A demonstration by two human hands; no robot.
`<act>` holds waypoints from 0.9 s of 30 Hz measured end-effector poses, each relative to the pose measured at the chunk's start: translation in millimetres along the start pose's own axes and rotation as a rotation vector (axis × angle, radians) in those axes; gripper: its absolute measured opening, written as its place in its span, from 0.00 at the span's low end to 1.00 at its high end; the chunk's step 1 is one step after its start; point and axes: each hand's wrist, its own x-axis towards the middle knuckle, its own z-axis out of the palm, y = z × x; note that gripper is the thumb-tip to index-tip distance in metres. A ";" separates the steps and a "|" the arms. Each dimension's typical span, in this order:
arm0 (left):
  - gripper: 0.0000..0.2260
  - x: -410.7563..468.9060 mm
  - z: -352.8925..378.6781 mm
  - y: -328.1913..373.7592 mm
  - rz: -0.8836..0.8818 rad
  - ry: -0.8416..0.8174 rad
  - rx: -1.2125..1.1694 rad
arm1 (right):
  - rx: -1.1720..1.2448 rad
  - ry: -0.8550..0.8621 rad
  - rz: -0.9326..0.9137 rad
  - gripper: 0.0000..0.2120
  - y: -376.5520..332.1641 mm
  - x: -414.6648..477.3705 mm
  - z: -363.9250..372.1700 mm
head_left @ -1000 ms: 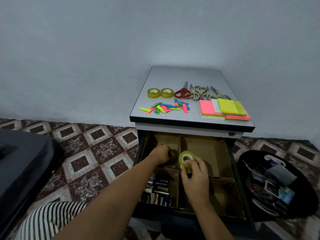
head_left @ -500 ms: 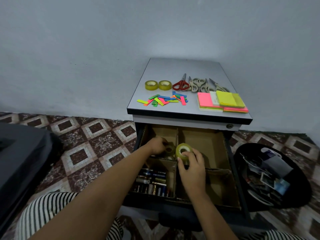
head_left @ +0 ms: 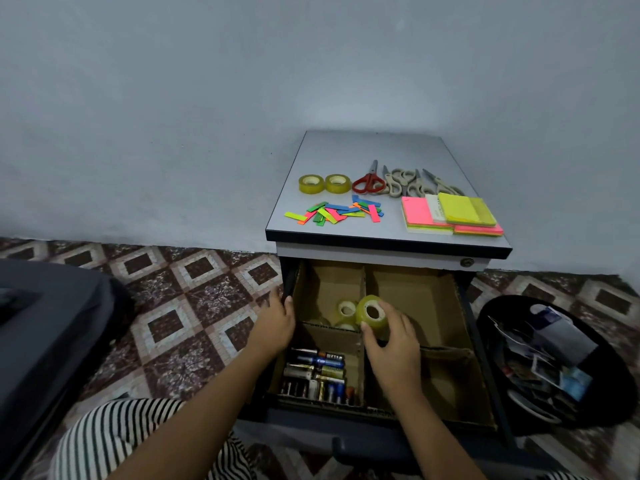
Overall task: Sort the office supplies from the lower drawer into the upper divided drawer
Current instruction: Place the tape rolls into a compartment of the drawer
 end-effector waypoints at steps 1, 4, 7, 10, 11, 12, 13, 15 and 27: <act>0.23 3.2 0.0 -0.9 -0.038 -0.032 -0.040 | 0.011 -0.002 0.002 0.20 -3.3 1.3 0.2; 0.21 8.9 -0.5 -2.9 -0.062 -0.031 -0.033 | 0.002 -0.054 -0.041 0.20 -14.1 9.8 0.9; 0.21 9.2 -0.2 -4.6 -0.058 -0.020 -0.043 | -0.012 -0.174 -0.065 0.20 -28.6 30.0 4.6; 0.21 9.4 -0.3 -5.4 -0.049 -0.015 -0.064 | -0.041 -0.304 -0.082 0.22 -39.9 55.3 19.5; 0.21 9.0 -0.4 -4.9 -0.047 -0.013 -0.069 | -0.071 -0.351 -0.075 0.23 -42.4 63.2 25.2; 0.21 8.4 -0.2 -4.8 -0.045 -0.010 -0.071 | -0.108 -0.409 -0.066 0.25 -43.3 71.0 31.2; 0.21 7.1 -0.1 -3.9 -0.043 -0.007 -0.072 | -0.147 -0.474 -0.056 0.26 -44.0 77.6 36.3; 0.20 5.5 0.2 -4.0 -0.040 0.001 -0.077 | -0.232 -0.591 -0.036 0.27 -43.6 88.0 47.5; 0.19 5.3 -0.1 -5.3 -0.038 0.010 -0.111 | -0.482 -0.692 -0.014 0.19 -21.8 94.9 94.8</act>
